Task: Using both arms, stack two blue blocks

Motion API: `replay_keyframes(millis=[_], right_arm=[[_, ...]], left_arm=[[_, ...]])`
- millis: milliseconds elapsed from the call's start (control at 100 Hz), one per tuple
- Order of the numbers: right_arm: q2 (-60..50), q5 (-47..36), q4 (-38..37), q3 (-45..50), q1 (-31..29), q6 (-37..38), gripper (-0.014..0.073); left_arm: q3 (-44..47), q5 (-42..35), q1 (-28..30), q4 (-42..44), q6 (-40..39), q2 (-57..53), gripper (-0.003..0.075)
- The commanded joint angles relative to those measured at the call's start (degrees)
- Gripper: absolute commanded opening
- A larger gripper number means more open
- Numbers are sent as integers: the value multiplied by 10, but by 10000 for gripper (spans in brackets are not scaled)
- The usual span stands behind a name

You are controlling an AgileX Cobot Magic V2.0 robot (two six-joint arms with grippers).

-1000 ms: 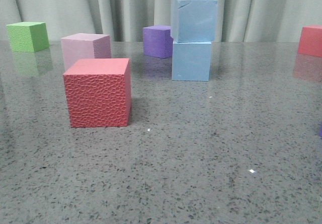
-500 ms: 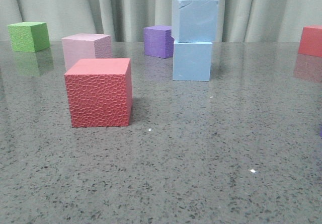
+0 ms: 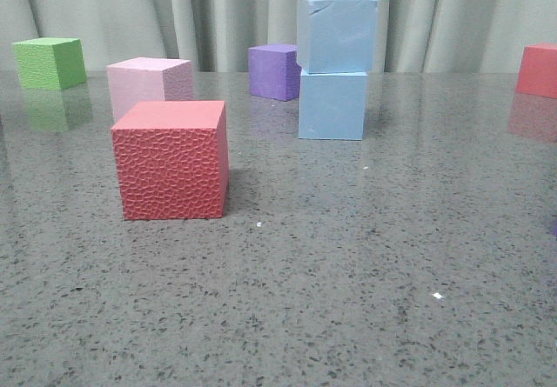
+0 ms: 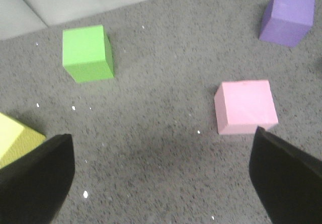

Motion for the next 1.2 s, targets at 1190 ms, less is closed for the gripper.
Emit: replay_keyframes(millis=[1190], right_arm=[[-2, -31, 1, -13, -4, -5, 664]], left_arm=[[693, -266, 0, -92, -6, -563, 671]])
